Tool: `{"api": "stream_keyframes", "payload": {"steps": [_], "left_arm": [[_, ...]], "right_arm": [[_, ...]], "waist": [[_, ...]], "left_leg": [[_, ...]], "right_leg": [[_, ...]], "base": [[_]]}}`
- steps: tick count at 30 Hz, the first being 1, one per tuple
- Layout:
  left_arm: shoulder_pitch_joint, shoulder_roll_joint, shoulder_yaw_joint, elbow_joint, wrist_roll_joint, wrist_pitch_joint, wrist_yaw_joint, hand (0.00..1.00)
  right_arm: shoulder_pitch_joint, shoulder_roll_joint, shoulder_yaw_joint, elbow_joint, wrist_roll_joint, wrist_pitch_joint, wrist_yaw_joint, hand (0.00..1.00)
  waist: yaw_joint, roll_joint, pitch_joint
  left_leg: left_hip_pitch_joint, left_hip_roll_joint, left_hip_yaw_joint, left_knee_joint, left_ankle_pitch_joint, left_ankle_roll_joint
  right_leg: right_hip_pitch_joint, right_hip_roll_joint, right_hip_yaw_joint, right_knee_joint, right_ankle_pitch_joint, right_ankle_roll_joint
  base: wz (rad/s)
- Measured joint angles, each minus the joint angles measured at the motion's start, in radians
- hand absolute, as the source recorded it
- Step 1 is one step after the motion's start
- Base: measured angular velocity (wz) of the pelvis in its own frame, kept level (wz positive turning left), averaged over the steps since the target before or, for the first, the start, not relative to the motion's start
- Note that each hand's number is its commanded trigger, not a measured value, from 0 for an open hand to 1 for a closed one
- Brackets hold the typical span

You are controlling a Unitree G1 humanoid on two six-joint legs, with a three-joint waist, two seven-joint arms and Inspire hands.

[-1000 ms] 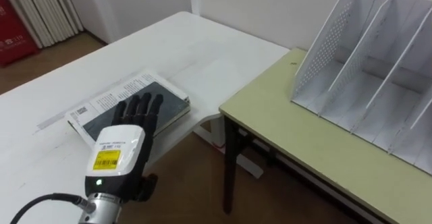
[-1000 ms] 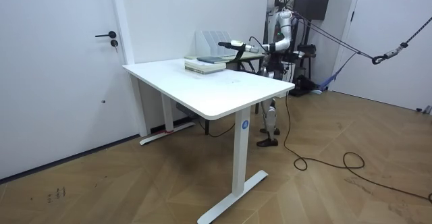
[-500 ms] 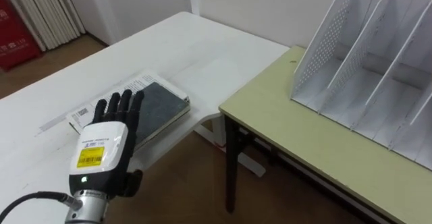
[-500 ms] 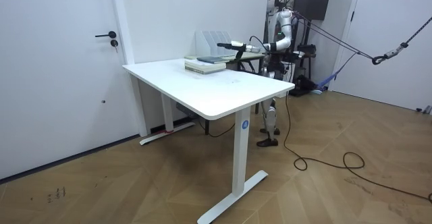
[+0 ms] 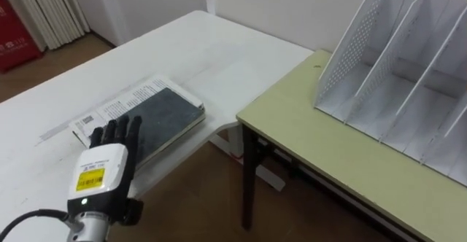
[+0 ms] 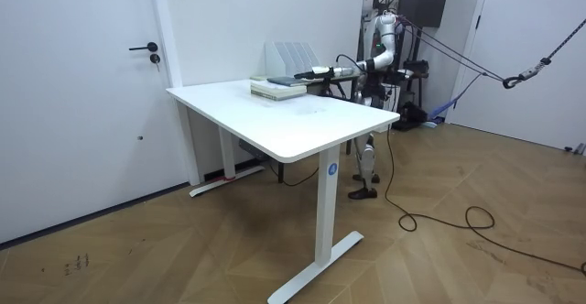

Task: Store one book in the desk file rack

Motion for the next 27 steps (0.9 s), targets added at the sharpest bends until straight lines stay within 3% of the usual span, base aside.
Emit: {"api": "stream_keyframes", "payload": {"steps": [4,5,8,9,11,17,27], "left_arm": [[-0.005,0.000,0.000,0.036,-0.017,0.001,-0.026,0.00],[-0.012,0.000,0.000,0.037,-0.035,0.003,-0.038,0.32],[-0.020,0.001,0.001,0.037,-0.038,0.012,-0.065,0.69],[-0.020,0.001,0.001,0.038,-0.039,0.015,-0.069,0.91],[-0.033,0.001,0.002,0.040,-0.039,0.022,-0.070,1.00],[-0.114,0.002,0.043,0.060,-0.037,0.039,-0.073,1.00],[-0.152,-0.001,0.065,0.060,-0.038,0.046,-0.067,1.00]], "right_arm": [[0.002,-0.001,-0.005,-0.004,0.002,0.002,-0.001,0.00],[0.002,-0.001,-0.005,-0.009,0.002,0.004,-0.002,0.00],[0.002,-0.001,-0.005,-0.012,0.001,0.011,-0.002,0.00],[0.002,-0.001,-0.006,-0.012,0.000,0.012,-0.002,0.00],[0.002,-0.003,-0.010,-0.014,-0.001,0.024,-0.001,0.00],[0.002,-0.006,-0.015,-0.017,-0.005,0.033,-0.005,0.00],[0.003,-0.006,-0.014,-0.017,-0.008,0.052,-0.041,0.00]], "waist": [[-0.001,-0.003,0.0023],[0.000,-0.003,0.0022],[0.000,-0.003,0.0012],[0.000,-0.003,0.0009],[0.000,-0.002,-0.0003],[-0.003,0.002,-0.0033],[-0.001,0.002,-0.0038]], "left_leg": [[0.006,0.001,0.000,0.000,0.000,0.000],[0.007,0.001,0.001,0.000,0.000,0.000],[0.010,0.001,0.003,0.002,0.000,0.000],[0.010,0.001,0.003,0.003,0.000,0.000],[0.010,0.000,0.001,0.005,0.000,0.000],[0.018,0.000,0.000,0.005,0.002,0.001],[0.028,-0.003,0.001,0.002,0.003,0.001]], "right_leg": [[0.005,0.000,0.000,0.001,0.000,0.000],[0.006,0.000,0.000,0.002,0.000,0.000],[0.008,0.000,0.001,0.002,0.000,0.000],[0.009,-0.001,-0.001,0.002,0.000,0.000],[0.010,-0.001,-0.002,0.004,0.000,0.000],[0.016,-0.001,0.000,0.007,0.000,0.000],[0.027,-0.002,-0.001,0.000,-0.001,0.000]], "base": [[0.00],[0.00],[0.00],[0.00],[0.00],[0.00],[0.00]]}}
